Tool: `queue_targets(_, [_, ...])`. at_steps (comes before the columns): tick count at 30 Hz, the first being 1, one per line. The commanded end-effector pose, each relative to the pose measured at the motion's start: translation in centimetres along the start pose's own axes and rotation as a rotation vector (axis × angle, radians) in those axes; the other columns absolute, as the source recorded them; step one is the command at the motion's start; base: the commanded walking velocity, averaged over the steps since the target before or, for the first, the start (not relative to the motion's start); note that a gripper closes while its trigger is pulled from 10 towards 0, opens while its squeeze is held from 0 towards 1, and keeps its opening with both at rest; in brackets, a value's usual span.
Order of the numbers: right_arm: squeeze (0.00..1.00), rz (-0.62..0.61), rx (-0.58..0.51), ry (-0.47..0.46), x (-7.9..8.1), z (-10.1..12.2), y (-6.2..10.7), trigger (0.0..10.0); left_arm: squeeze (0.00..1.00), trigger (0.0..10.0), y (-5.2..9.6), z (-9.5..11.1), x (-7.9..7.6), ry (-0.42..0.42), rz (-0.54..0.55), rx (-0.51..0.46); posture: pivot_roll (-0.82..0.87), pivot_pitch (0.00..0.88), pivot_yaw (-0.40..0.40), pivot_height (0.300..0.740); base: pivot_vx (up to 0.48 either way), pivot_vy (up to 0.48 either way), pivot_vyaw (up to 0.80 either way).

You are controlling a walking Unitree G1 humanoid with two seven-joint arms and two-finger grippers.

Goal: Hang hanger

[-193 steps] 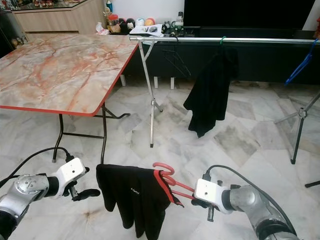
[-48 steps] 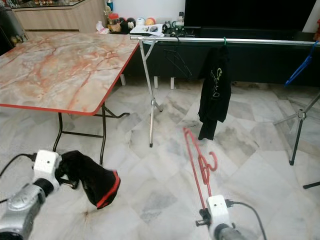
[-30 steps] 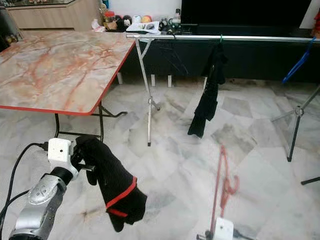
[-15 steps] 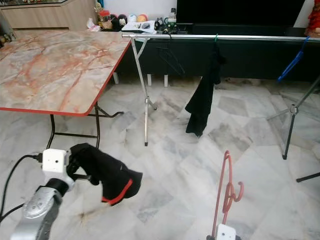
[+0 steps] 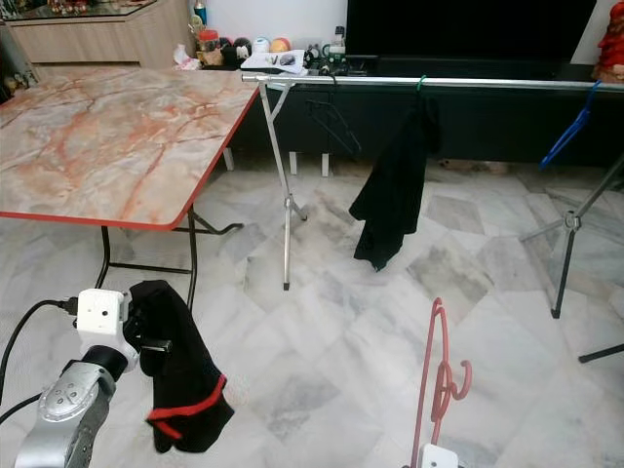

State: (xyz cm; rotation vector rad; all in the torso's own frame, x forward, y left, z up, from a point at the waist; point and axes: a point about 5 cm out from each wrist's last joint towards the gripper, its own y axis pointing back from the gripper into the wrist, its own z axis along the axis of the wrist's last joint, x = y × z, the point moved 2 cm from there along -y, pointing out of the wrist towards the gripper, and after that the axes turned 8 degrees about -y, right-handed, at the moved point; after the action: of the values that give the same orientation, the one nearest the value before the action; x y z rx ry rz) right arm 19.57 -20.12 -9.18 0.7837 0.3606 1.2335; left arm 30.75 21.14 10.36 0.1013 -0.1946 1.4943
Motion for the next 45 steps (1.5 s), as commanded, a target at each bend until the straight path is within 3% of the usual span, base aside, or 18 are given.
queue_targets(1, [0.00, 0.001, -0.010, 0.040, 0.2, 0.3, -0.1, 10.0, 0.00, 10.0, -0.2, 0.4, 0.3, -0.024, 0.005, -0.028, 0.05, 0.000, 0.066, 0.740, 0.000, 0.000, 0.00])
queue_targets(2, [0.00, -0.011, -0.014, 0.092, 0.0, 0.4, -0.1, 10.0, 0.00, 10.0, -0.2, 0.4, 0.3, -0.033, 0.001, -0.029, 0.05, 0.000, 0.065, 0.740, 0.000, 0.000, 0.00])
queue_targets(9, [0.00, -0.026, -0.023, 0.130, -0.4, 0.6, -0.1, 10.0, 0.00, 10.0, 0.0, 0.1, 0.4, -0.035, 0.003, -0.023, 0.04, 0.000, 0.065, 0.740, 0.000, 0.000, 0.00])
queue_targets(17, [0.00, -0.039, -0.072, 0.076, -0.6, 1.6, -0.2, 10.0, 0.00, 10.0, -0.1, 0.4, 1.1, -0.040, 0.008, -0.027, 0.02, 0.004, 0.079, 0.740, 0.000, 0.000, 0.00])
queue_targets(27, [0.00, -0.036, -0.059, 0.086, -1.2, 1.6, -0.1, 10.0, 0.00, 10.0, -0.3, 0.2, 1.7, -0.038, 0.035, -0.010, 0.03, 0.065, 0.074, 0.740, 0.000, 0.000, 0.00])
queue_targets(45, [0.00, -0.015, -0.046, 0.096, -0.2, 1.4, -0.3, 10.0, 0.00, 10.0, -0.2, 0.3, 2.3, -0.025, 0.049, 0.003, 0.05, 0.095, 0.071, 0.740, 0.000, 0.076, 0.00])
